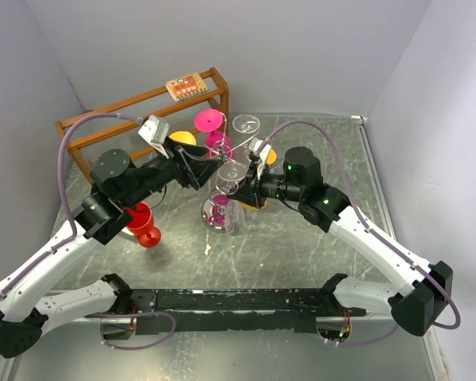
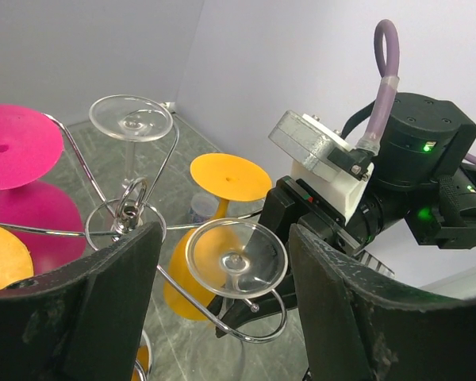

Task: Place the wine glass upside down on the wine glass rack

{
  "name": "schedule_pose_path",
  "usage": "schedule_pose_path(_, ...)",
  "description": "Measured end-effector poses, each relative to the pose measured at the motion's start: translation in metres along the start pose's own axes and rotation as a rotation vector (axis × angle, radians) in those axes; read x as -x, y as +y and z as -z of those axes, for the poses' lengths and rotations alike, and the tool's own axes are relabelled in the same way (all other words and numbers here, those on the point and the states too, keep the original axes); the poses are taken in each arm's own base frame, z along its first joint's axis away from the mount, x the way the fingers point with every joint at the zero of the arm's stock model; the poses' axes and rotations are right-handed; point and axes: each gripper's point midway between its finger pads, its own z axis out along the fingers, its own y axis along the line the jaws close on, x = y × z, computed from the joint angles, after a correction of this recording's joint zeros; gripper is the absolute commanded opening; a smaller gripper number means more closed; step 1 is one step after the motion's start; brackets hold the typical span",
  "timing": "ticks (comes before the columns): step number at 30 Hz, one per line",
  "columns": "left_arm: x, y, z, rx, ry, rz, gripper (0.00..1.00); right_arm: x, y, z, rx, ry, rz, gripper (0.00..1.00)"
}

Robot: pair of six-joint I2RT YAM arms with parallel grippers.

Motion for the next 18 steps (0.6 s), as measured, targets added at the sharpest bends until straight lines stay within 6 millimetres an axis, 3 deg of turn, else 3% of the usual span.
schedule_pose_path(18,-0.044,0.018,-0.010,0.036,0.199,-0.071,0.61,-0.008,0.003,-0.002,0.025,-0.022,0.015,0.00)
